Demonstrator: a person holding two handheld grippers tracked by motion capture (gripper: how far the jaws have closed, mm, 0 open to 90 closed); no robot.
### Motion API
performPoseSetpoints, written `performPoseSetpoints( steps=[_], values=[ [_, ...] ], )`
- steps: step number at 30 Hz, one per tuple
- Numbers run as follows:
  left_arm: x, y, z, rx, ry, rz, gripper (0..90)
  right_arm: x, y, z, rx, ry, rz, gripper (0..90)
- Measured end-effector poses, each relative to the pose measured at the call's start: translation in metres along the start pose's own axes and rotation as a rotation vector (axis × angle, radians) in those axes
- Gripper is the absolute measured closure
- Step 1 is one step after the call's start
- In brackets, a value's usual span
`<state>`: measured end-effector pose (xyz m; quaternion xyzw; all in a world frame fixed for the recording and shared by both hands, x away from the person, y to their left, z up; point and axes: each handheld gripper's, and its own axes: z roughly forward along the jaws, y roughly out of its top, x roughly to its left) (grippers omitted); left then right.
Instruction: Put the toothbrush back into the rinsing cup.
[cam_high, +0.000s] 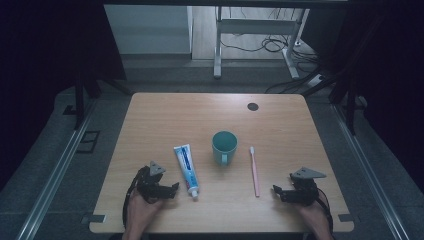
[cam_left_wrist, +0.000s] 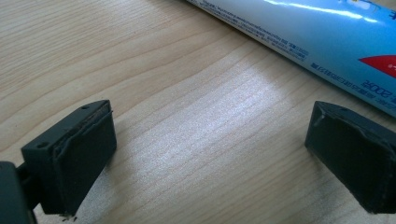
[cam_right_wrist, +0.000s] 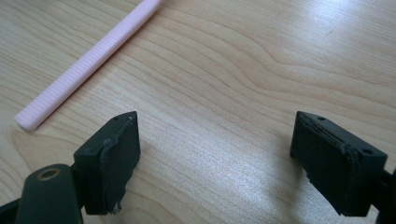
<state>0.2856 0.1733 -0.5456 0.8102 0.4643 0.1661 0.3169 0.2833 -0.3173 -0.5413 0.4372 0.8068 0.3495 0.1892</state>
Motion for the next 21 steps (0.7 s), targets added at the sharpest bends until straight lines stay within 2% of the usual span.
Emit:
performPoseSetpoints(
  steps=[21],
  values=[
    [0.0000, 0.0002, 0.0003, 0.002, -0.003, 0.002, 1.5, 0.0006, -0.0002, -0.0002, -0.001, -0.004, 0.004, 16.0]
  ],
)
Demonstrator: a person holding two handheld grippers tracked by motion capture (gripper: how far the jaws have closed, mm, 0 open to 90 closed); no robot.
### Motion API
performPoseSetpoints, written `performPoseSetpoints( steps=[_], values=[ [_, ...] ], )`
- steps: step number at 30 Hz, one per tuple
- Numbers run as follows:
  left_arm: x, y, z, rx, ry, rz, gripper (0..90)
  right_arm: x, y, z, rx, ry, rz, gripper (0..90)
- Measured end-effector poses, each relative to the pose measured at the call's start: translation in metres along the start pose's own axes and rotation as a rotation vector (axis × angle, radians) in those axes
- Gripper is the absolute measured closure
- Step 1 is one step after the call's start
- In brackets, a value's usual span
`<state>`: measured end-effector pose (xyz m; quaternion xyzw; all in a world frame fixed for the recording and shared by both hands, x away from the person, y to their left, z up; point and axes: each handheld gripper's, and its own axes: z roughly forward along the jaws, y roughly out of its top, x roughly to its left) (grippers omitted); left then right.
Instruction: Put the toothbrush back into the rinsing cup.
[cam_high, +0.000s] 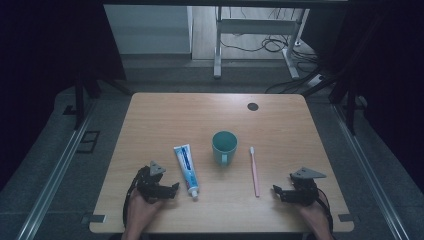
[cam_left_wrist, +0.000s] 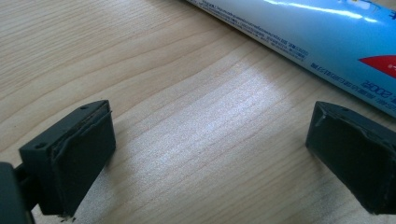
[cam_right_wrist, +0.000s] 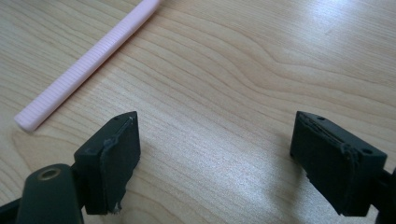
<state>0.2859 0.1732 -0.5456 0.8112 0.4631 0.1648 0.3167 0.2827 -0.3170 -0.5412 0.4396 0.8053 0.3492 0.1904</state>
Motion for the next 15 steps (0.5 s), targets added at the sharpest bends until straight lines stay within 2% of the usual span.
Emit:
performPoseSetpoints(
  steps=[7, 15],
  values=[
    [0.0000, 0.0001, 0.0000, 0.001, 0.000, 0.000, 1.5, 0.0008, 0.0009, -0.0001, 0.005, -0.003, 0.004, 16.1],
    [-0.0001, 0.0002, 0.0003, 0.001, 0.001, -0.001, 1.3, 0.0018, 0.0043, -0.0022, 0.017, 0.022, 0.032, 18.0]
  ],
)
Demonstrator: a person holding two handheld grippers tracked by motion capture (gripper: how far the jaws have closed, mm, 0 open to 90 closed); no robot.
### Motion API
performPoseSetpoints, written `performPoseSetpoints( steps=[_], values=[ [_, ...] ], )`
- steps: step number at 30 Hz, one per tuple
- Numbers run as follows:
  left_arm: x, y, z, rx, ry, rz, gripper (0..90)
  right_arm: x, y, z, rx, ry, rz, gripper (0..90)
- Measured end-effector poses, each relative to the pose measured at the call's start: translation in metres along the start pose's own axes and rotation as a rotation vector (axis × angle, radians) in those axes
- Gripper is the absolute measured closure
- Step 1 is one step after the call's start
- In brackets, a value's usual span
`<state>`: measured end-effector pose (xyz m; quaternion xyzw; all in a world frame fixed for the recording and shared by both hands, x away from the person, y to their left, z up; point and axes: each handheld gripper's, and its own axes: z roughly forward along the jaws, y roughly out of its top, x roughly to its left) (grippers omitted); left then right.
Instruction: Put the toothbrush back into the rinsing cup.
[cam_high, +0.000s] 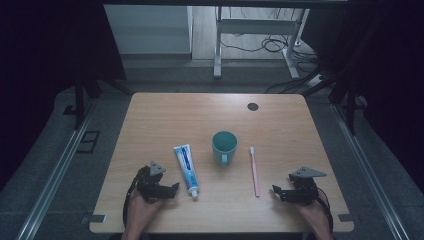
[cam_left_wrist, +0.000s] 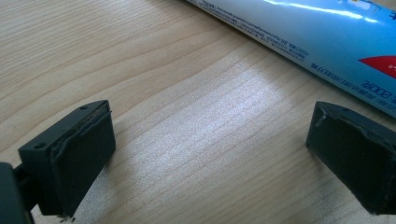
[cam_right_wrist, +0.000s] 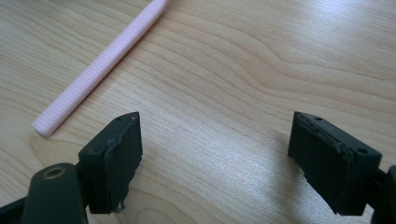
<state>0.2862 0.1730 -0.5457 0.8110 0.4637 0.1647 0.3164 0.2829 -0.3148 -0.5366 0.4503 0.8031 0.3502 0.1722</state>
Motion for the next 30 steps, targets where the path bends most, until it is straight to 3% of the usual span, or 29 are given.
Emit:
performPoseSetpoints(
  steps=[11, 19, 30],
  values=[
    [0.000, 0.000, 0.000, 0.000, 0.000, -0.001, 1.2, -0.001, 0.005, -0.004, 0.010, 0.021, 0.035, 26.6],
    [0.000, 0.000, 0.000, 0.000, 0.000, 0.000, 1.2, 0.003, 0.011, -0.006, 0.010, 0.057, 0.032, 39.5],
    [0.000, 0.000, 0.000, 0.000, 0.000, 0.000, 1.2, 0.015, 0.021, -0.003, 0.031, 0.140, -0.034, 68.2]
  ],
)
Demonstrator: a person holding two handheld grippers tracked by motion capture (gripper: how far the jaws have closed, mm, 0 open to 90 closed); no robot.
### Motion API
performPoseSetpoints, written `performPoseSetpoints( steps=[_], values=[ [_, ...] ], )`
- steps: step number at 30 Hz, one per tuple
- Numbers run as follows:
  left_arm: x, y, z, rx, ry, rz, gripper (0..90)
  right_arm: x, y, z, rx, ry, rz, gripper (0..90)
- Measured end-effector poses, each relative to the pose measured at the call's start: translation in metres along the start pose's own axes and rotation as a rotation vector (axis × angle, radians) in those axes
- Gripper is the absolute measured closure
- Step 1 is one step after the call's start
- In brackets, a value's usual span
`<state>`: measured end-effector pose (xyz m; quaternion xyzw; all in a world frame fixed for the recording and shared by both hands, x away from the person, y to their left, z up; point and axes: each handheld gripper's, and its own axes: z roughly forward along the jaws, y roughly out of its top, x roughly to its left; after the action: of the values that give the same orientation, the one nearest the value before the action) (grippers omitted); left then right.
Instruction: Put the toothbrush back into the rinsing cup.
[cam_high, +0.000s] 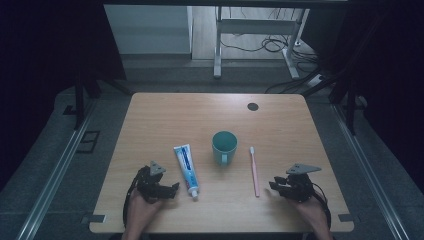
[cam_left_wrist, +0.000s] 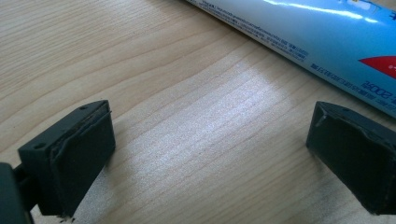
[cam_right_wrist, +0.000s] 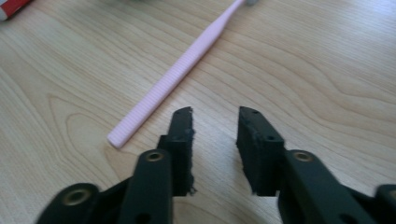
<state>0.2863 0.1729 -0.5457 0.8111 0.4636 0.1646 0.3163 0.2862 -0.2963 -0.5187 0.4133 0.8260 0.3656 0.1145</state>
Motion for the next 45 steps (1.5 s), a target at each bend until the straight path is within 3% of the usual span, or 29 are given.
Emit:
performPoseSetpoints(
  steps=[5, 13, 35, 45],
  values=[
    [0.000, 0.000, 0.000, 0.000, 0.001, -0.001, 1.3, 0.003, 0.002, 0.002, 0.005, -0.006, -0.023, 77.2],
    [0.000, 0.000, 0.000, 0.000, 0.002, -0.001, 1.2, 0.011, 0.008, 0.004, -0.017, 0.051, -0.040, 89.1],
    [0.000, 0.000, 0.000, 0.000, 0.003, -0.004, 1.2, 0.039, 0.025, 0.034, 0.025, 0.123, -0.105, 89.3],
    [0.000, 0.000, 0.000, 0.000, 0.003, -0.004, 1.3, 0.038, 0.020, 0.038, 0.044, 0.114, -0.099, 89.2]
  ],
)
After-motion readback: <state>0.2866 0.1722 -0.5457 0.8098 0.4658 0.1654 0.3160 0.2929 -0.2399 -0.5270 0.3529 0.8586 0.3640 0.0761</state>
